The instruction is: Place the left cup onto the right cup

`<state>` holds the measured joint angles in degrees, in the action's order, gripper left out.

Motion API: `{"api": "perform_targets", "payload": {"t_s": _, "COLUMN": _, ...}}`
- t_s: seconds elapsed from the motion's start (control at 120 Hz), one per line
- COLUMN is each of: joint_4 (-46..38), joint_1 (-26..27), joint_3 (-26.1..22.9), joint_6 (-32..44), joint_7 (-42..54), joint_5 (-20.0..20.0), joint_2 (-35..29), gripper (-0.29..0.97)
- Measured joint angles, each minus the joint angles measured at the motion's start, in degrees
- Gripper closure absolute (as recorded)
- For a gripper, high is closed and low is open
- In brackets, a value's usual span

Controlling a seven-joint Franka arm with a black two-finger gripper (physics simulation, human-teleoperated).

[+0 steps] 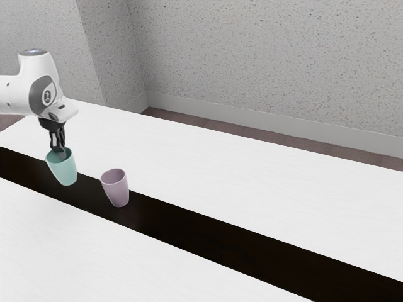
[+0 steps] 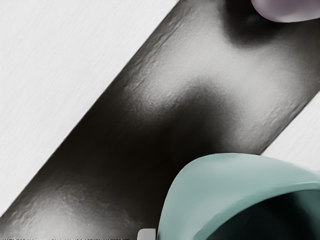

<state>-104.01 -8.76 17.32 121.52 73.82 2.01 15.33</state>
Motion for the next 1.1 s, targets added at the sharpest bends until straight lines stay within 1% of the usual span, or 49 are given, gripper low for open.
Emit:
{"api": "perform_targets", "payload": {"t_s": 0.683, "joint_4": 0.96, "joint_1": 5.48, "joint_3": 0.0, "joint_6": -4.31, "joint_7": -3.58, "joint_5": -0.46, "joint_2": -6.45, "gripper": 0.78}}
{"api": "perform_targets", "payload": {"t_s": 0.908, "joint_4": 2.08, "joint_1": 8.45, "joint_3": -0.01, "joint_6": -5.09, "joint_7": -4.59, "joint_5": -0.54, "joint_2": -6.55, "gripper": 0.78}}
{"api": "perform_targets", "payload": {"t_s": 1.1, "joint_4": 2.46, "joint_1": 9.55, "joint_3": -0.01, "joint_6": -5.82, "joint_7": -5.45, "joint_5": -1.24, "joint_2": -6.35, "gripper": 0.78}}
